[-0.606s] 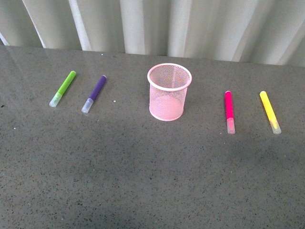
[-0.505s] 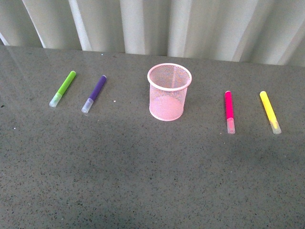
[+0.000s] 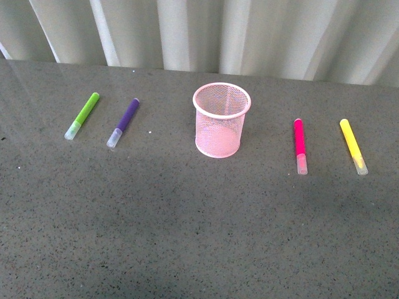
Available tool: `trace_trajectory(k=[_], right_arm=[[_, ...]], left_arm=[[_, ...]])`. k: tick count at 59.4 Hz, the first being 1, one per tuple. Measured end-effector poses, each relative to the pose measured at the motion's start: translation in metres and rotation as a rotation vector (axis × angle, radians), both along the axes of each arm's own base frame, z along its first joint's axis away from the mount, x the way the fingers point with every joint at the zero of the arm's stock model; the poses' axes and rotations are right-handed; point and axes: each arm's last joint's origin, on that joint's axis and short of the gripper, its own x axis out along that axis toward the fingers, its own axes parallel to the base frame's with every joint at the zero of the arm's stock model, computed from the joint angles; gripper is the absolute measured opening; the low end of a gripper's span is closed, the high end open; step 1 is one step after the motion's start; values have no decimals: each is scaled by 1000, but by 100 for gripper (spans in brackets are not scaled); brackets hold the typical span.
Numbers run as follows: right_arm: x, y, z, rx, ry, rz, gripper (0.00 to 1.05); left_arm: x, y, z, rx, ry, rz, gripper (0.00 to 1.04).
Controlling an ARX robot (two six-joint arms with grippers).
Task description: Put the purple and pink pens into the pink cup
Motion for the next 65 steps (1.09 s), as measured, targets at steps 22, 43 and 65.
trace_trajectory(k=[22,43,65], right_arm=[[0,0,0,0,0,0,98],[0,0,0,0,0,0,98],[0,0,0,3,0,0,98]], left_arm=[[0,0,0,0,0,0,98],[0,0,0,0,0,0,98],[101,-3,91,-204,190,404,98]])
